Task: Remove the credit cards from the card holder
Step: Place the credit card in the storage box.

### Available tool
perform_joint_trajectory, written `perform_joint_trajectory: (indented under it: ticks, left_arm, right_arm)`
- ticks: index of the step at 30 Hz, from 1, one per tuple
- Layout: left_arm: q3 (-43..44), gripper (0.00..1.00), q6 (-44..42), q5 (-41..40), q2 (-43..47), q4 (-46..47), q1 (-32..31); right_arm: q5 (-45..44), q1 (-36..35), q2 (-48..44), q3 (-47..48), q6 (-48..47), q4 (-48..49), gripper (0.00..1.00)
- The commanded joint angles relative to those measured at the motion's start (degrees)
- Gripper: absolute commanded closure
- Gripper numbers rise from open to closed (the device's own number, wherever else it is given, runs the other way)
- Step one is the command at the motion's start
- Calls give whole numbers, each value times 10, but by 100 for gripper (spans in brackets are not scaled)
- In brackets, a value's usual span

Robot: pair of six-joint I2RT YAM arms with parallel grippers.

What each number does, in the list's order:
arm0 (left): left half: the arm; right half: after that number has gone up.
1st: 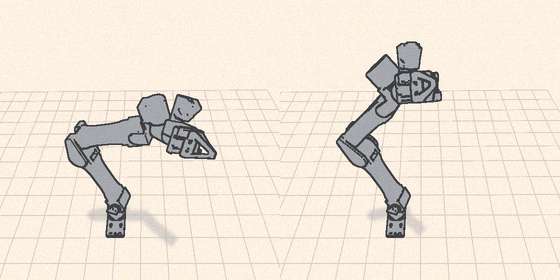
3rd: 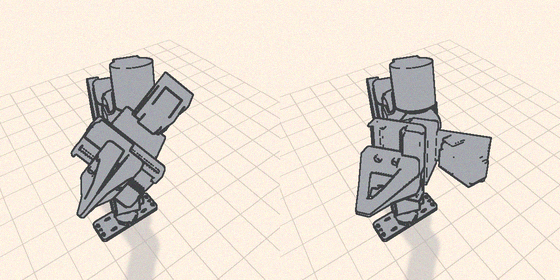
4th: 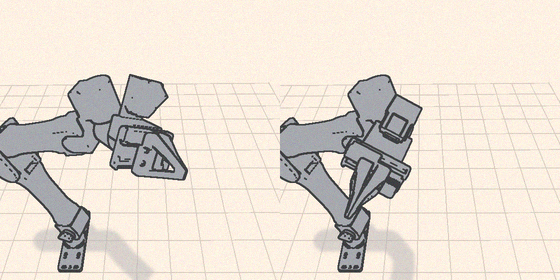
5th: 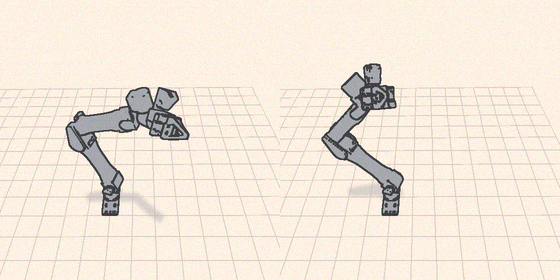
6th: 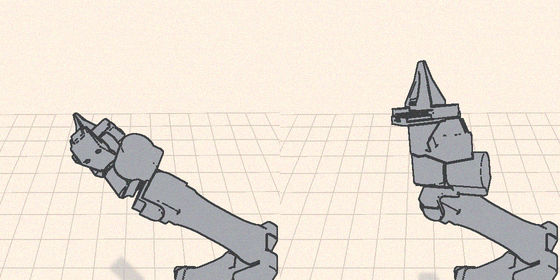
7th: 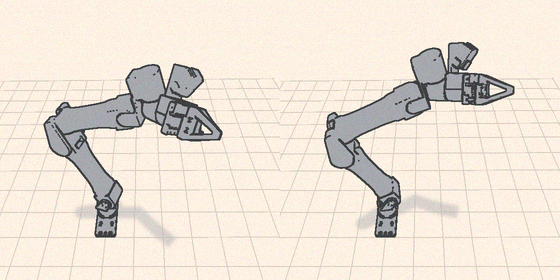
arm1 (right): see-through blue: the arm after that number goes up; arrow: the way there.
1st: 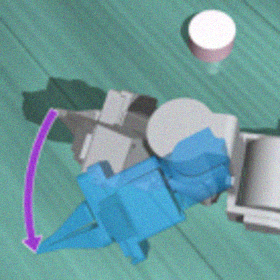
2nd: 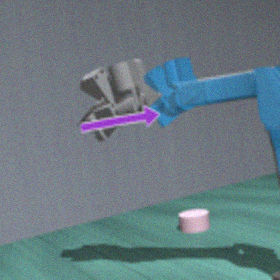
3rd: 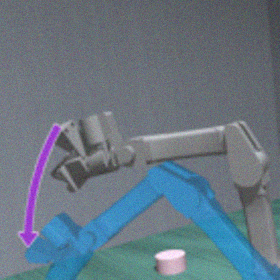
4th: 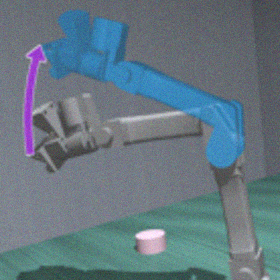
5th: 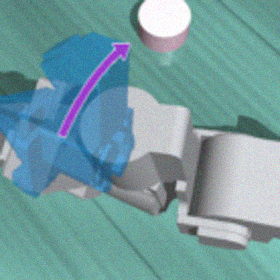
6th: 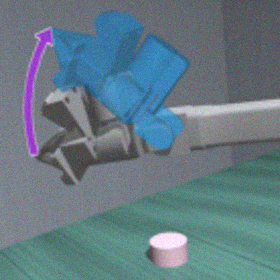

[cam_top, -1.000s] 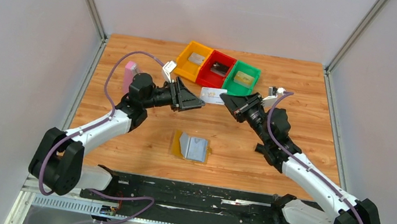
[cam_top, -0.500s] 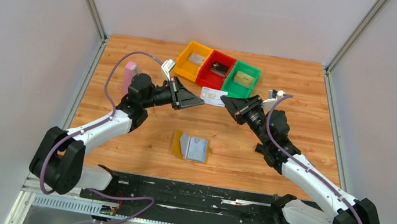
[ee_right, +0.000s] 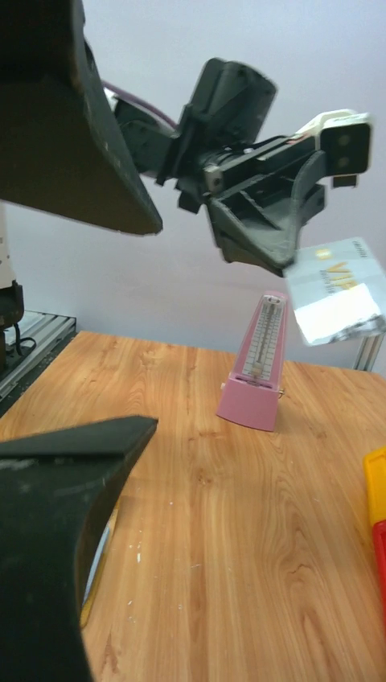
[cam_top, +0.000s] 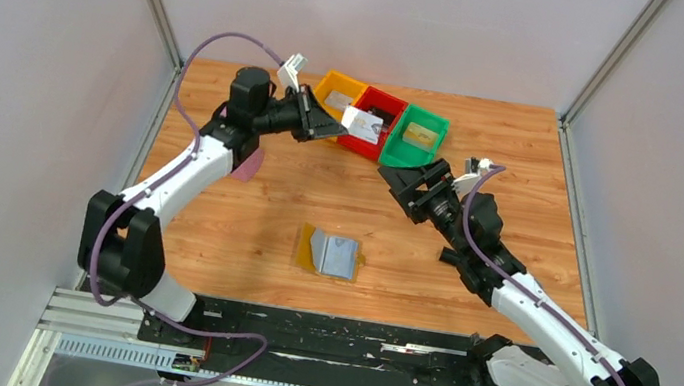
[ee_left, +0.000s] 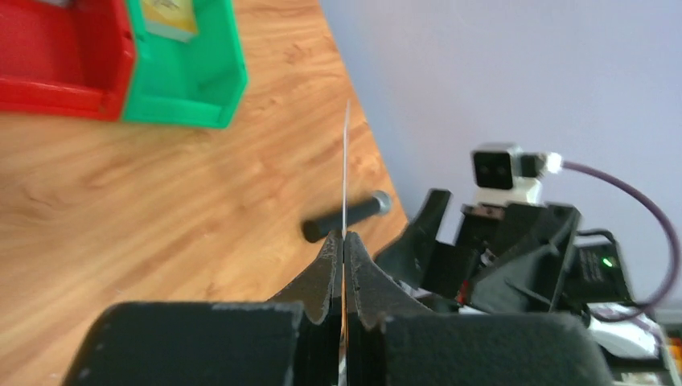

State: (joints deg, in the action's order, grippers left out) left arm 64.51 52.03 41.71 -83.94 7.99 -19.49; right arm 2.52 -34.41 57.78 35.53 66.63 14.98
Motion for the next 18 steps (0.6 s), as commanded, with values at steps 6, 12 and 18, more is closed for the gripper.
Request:
perform_joint_trajectory:
  ticks: [6,12,18]
  left_arm:
    - [229,100,-187,-36,-169,-241,40]
    - [366,100,-211,-49,-282,-272,62]
    - [506,100,-259,-86,-391,-326,79]
  right_arm:
    - [18,0,-37,20,-70,-57,0]
    - [18,0,-40,37,-109,-91,0]
    - [15,-1,-41,39,-129,-111,0]
